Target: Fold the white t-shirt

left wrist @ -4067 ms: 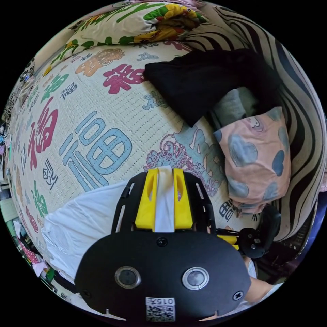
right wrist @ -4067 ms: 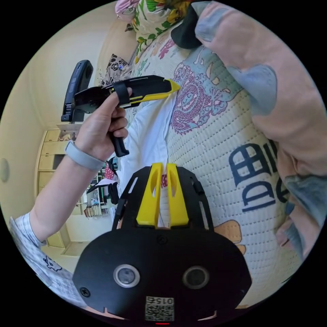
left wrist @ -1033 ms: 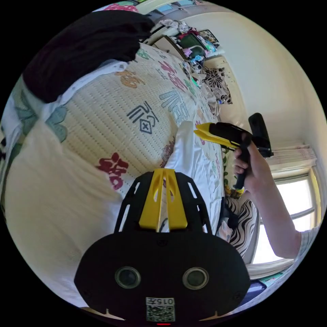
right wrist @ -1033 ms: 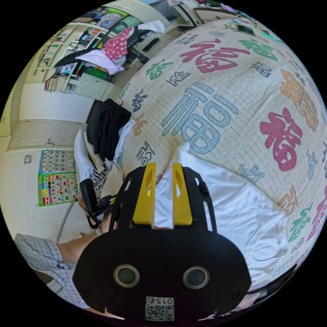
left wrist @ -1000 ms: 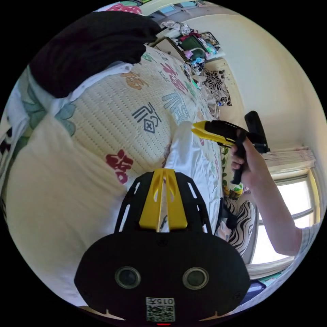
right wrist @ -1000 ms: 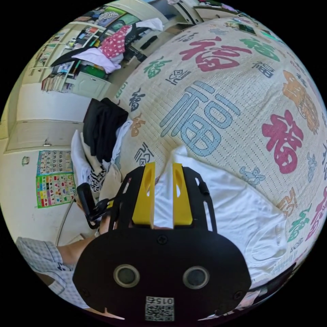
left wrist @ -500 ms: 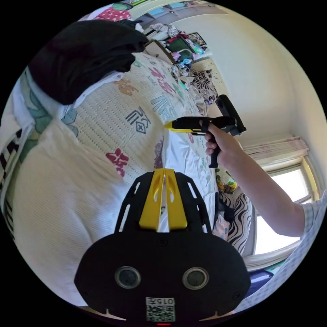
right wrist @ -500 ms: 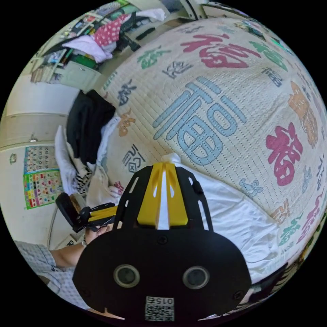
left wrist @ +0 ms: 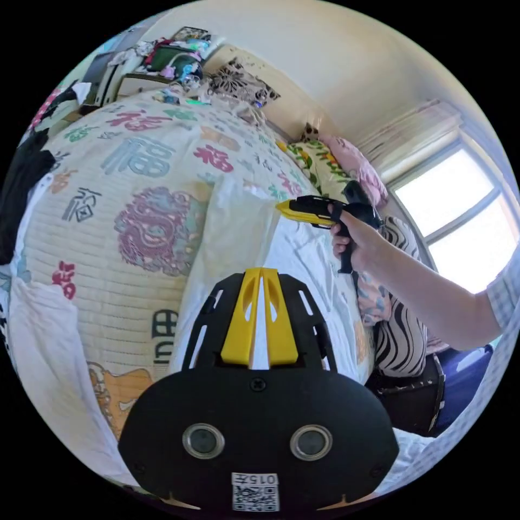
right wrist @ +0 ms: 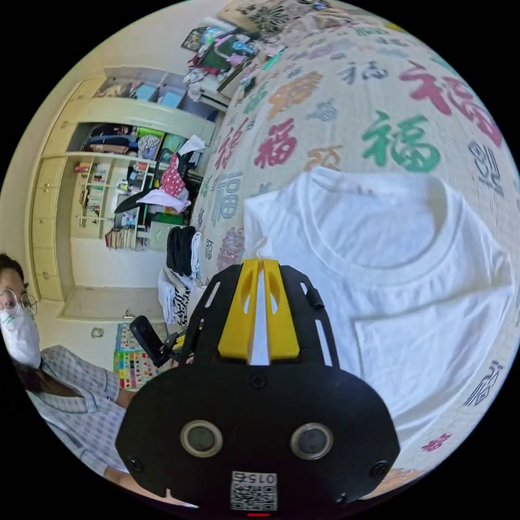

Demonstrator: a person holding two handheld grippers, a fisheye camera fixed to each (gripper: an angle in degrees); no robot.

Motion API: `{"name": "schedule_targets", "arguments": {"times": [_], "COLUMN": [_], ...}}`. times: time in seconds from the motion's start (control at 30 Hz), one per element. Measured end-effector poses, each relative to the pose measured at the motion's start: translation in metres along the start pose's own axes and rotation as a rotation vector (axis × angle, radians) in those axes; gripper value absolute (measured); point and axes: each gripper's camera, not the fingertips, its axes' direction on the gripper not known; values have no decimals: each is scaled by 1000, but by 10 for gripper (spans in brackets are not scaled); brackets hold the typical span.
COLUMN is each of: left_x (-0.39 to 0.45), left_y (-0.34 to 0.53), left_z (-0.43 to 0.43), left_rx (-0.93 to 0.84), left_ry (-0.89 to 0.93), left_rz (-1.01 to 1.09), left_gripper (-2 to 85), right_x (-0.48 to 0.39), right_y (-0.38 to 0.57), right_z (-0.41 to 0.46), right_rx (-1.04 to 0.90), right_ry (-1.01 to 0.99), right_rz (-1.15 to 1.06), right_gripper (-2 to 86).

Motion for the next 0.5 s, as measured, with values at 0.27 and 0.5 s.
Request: {"name": "schedule_targets", "arguments": {"times": [0.27, 0.5], "left_x": [34, 59], "left_y": [9, -28], "left_z": [37, 71], "left_rx": [-144, -148], "left_ry": [19, -134], "left_rz": [58, 158], "left_gripper": [14, 43], "right_x": [40, -6], "right_y": [29, -18], "right_z": [-53, -35], "right_rx": [102, -101], "right_ry": [120, 252], "right_rz": [136, -148], "right_gripper": [71, 87]}}
